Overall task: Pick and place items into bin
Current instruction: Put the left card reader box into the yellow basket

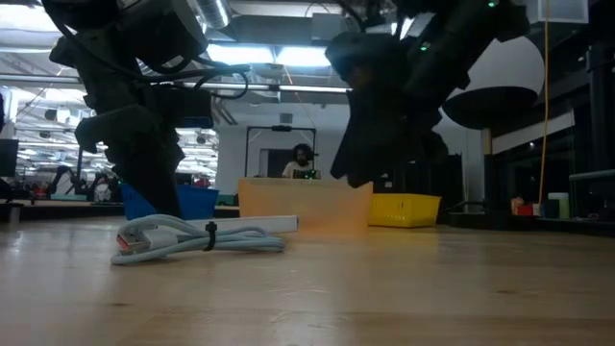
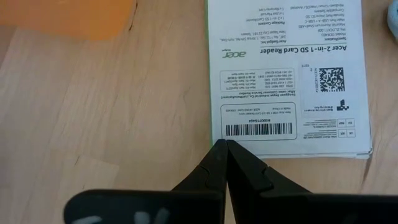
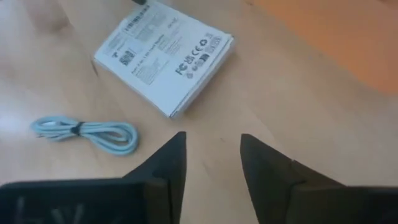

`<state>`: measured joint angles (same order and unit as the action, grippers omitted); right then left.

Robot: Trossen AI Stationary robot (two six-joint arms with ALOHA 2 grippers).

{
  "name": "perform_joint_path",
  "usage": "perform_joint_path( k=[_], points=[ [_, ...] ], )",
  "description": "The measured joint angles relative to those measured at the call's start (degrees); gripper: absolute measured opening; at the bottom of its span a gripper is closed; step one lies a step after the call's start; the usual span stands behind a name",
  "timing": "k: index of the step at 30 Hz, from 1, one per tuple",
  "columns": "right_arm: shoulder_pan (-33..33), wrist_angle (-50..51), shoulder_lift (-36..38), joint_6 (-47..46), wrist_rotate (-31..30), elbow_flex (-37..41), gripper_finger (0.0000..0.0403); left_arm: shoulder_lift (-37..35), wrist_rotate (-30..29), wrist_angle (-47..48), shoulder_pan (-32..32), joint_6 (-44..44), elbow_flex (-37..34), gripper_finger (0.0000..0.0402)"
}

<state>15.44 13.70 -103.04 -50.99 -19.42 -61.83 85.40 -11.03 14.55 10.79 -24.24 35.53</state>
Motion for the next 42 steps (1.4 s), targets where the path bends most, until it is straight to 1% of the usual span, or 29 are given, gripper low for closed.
perform_joint_path(
  k=[3,7,11,14,16,18,20,24,27,36,39,42],
  points=[
    [0.0,-2.0,2.4,-0.4,-0.1,2.6,0.0152,0.0,0.0,-0.1,0.0,0.0,0.0,0.0002],
    [0.0,-11.3,6.4,-0.3,-0.3,7.9,0.0188,0.0,0.0,-0.2,0.0,0.0,0.0,0.0002],
    [0.0,-27.3,7.1,-5.4,0.5,17.2,0.0222,0.0,0.0,-0.2,0.0,0.0,0.0,0.0002],
    [0.0,-41.2,5.5,-9.8,0.6,23.5,0.0242,0.0,0.0,-0.3,0.0,0.0,0.0,0.0002],
    [0.1,-49.7,3.6,-10.3,0.6,25.8,0.0252,0.0,0.0,-0.3,0.0,0.0,0.0,0.0002],
    [0.1,-54.7,2.1,-10.2,0.6,26.1,0.0256,0.0,0.0,-0.6,0.0,-0.4,-0.1,0.0002],
    [0.1,-53.9,0.4,-10.0,0.6,24.3,0.0256,0.1,0.0,-0.8,0.0,-0.5,-0.1,0.0002],
    [0.1,-47.9,-3.5,-9.0,0.7,18.8,0.0250,0.1,0.1,-0.9,0.0,-0.5,-0.1,0.0002],
    [0.0,-45.8,-4.9,-9.2,0.6,16.6,0.0248,0.1,0.1,-1.0,0.0,-0.5,-0.1,0.0002],
    [0.0,-44.0,-7.3,-16.3,0.6,15.4,0.0248,0.1,0.1,-1.0,0.0,-0.2,-0.1,0.0002],
    [-0.1,-44.3,-8.5,-17.4,0.7,14.8,0.0248,0.1,0.0,-1.0,0.0,-0.1,-0.1,0.0002],
    [-0.5,-44.3,-9.8,-16.4,0.9,13.0,0.0248,0.1,0.0,-1.0,0.0,-0.1,-0.1,0.0002]
  ],
)
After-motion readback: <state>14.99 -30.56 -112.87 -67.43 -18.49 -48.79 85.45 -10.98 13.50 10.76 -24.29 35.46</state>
